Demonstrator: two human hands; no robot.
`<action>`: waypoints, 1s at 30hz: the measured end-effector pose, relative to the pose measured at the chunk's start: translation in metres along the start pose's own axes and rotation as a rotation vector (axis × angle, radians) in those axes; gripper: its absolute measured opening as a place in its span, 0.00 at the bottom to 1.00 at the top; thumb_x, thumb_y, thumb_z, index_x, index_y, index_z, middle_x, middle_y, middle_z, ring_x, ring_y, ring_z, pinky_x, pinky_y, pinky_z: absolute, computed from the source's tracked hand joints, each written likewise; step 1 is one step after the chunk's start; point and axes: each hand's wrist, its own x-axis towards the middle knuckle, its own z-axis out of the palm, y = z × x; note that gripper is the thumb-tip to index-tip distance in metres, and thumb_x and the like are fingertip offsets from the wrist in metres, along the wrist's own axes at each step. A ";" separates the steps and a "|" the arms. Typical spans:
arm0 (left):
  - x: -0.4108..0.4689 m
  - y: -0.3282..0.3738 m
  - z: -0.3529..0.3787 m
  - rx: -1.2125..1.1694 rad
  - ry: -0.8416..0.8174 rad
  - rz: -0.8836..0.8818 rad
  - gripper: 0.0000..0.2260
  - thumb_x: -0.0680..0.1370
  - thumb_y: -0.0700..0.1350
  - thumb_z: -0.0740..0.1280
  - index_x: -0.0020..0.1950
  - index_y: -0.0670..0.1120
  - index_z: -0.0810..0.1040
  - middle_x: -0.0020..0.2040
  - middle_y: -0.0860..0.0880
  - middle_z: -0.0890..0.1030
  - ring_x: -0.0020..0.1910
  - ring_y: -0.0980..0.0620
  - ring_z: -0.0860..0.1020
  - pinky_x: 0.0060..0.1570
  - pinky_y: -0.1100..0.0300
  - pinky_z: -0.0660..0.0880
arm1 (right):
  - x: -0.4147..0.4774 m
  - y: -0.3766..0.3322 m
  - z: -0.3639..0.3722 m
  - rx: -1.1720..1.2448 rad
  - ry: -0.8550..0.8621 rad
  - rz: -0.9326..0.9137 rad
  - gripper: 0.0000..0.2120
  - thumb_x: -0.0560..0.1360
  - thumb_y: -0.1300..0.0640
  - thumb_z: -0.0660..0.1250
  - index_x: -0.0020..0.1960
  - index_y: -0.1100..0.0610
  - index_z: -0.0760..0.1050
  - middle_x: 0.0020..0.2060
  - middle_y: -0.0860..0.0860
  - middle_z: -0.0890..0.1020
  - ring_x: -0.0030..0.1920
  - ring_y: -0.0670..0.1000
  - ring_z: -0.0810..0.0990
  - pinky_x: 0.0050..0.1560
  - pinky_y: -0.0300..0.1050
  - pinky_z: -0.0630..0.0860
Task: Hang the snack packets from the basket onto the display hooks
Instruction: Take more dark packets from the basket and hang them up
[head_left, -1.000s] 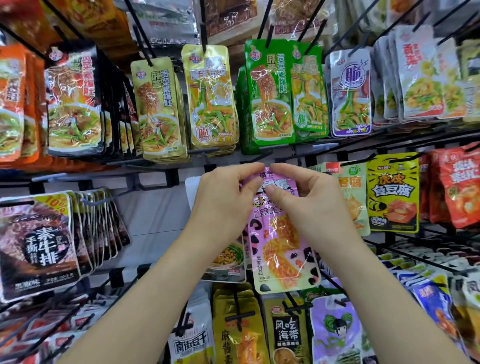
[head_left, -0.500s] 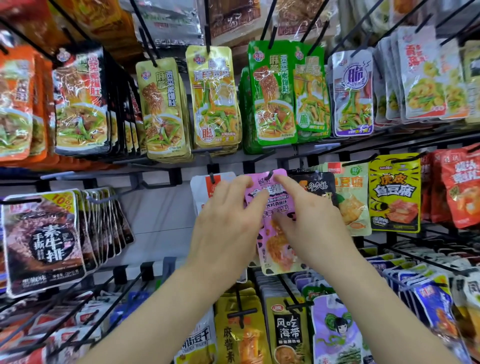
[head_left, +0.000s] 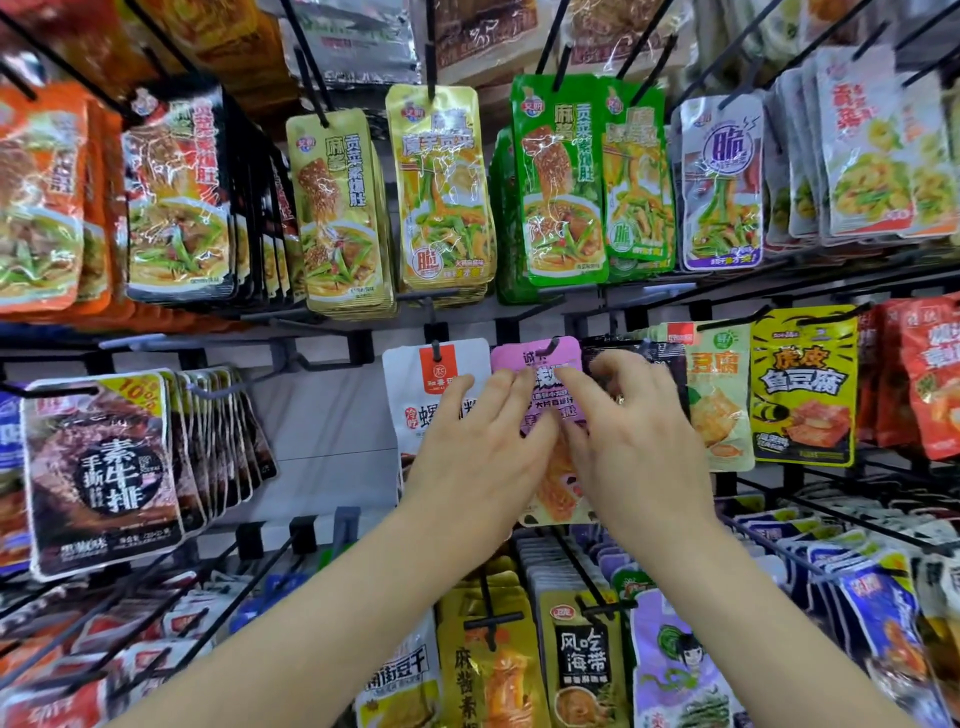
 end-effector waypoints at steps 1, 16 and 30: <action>-0.001 -0.001 -0.002 -0.018 0.038 0.009 0.20 0.65 0.48 0.78 0.53 0.45 0.80 0.64 0.40 0.77 0.62 0.41 0.75 0.56 0.46 0.74 | -0.003 0.002 0.003 -0.032 0.024 -0.072 0.18 0.71 0.60 0.72 0.61 0.57 0.77 0.56 0.58 0.76 0.55 0.60 0.74 0.37 0.51 0.78; -0.022 -0.022 0.006 -0.025 -0.059 -0.108 0.33 0.57 0.45 0.82 0.61 0.49 0.78 0.69 0.40 0.72 0.67 0.39 0.71 0.58 0.34 0.70 | -0.004 0.008 0.025 -0.299 -0.120 -0.241 0.31 0.68 0.50 0.74 0.69 0.48 0.71 0.72 0.60 0.69 0.70 0.60 0.69 0.64 0.62 0.61; 0.007 -0.014 -0.001 0.257 -0.076 0.101 0.13 0.78 0.49 0.64 0.57 0.44 0.80 0.73 0.35 0.66 0.74 0.39 0.61 0.71 0.34 0.48 | 0.011 0.016 0.027 -0.325 -0.109 -0.308 0.28 0.67 0.51 0.74 0.66 0.48 0.72 0.68 0.60 0.72 0.68 0.59 0.72 0.60 0.59 0.66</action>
